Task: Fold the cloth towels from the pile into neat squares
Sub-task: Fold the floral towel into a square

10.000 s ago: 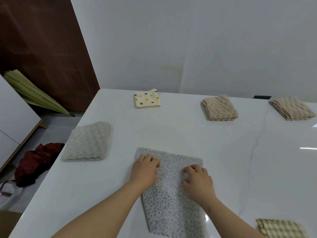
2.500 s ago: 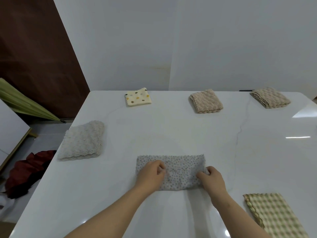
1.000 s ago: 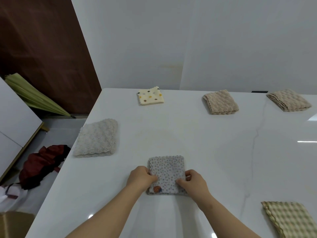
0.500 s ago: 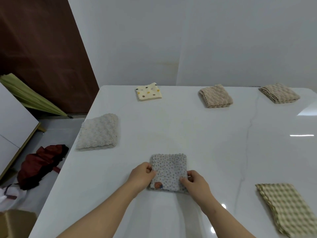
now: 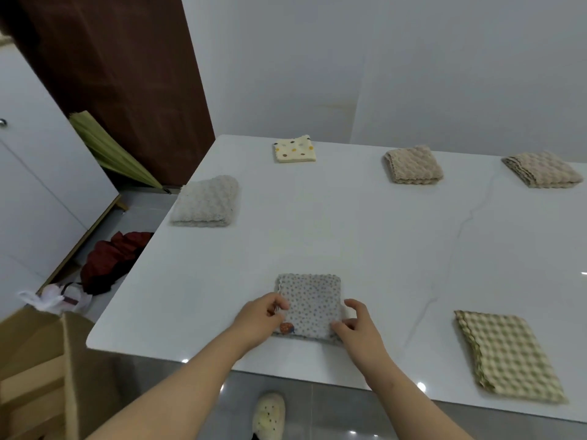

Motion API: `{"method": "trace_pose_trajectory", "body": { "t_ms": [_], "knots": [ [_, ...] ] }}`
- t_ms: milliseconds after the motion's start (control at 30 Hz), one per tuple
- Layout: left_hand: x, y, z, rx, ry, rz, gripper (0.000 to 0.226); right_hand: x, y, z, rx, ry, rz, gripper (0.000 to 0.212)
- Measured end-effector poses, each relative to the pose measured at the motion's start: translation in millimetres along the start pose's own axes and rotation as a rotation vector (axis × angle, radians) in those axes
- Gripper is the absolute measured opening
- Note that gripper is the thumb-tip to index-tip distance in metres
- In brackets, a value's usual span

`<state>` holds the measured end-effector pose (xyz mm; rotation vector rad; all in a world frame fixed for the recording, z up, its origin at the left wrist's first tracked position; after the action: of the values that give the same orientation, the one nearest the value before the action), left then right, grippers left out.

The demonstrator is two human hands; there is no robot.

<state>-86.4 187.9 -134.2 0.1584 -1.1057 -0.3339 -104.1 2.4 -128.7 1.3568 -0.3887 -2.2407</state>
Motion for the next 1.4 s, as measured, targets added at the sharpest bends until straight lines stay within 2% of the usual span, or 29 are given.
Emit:
{"method": "trace_pose_trajectory", "body": {
  "t_ms": [167,267,367,467,533,667,800,867,967,1133,1267,1400],
  "knots": [
    [-10,5,20,0.057,0.004,0.047,0.035,4,-8,16,0.015,0.023,0.053,0.019],
    [-14,13,28,0.069,0.004,0.044,0.038,5,-15,22,0.036,0.031,0.148,0.022],
    [-13,18,30,0.016,-0.032,-0.032,0.036,-2,-24,26,0.028,0.043,0.269,0.026],
    [-13,19,29,-0.054,-0.046,-0.066,0.018,-11,-34,26,0.014,0.037,0.355,0.023],
    [-13,17,27,-0.067,-0.053,-0.076,0.013,-14,-39,28,0.005,0.032,0.360,0.020],
    [-18,25,23,-0.077,-0.064,-0.094,0.024,-20,-46,31,0.046,-0.030,0.297,0.024],
    [-25,48,22,-0.057,-0.094,-0.133,0.019,-19,-53,35,0.095,-0.099,0.194,0.024],
    [-30,58,21,-0.036,-0.063,-0.089,0.031,-17,-55,37,0.139,-0.128,0.182,0.019],
    [-36,64,20,-0.037,0.011,-0.045,0.038,-19,-62,37,0.154,-0.141,0.198,0.015],
    [-38,63,24,-0.050,-0.072,-0.137,0.024,-21,-71,41,0.171,-0.126,0.237,0.022],
    [-43,65,32,-0.083,-0.115,-0.195,0.033,-24,-72,42,0.183,-0.104,0.297,0.026],
    [-46,66,35,-0.142,-0.109,-0.224,0.028,-28,-75,43,0.162,-0.075,0.366,0.026]
  ]
}}
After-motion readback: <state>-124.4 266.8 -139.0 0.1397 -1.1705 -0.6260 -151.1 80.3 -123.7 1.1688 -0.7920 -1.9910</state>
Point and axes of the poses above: each hand's wrist, its own z-axis away from the middle knuckle, its own y-axis out of the back of the hand, x = y × z, the point moved 8 cm from there along -z, towards the middle knuckle, and after that the axes turned 12 degrees about z, right-handed, at the moved point
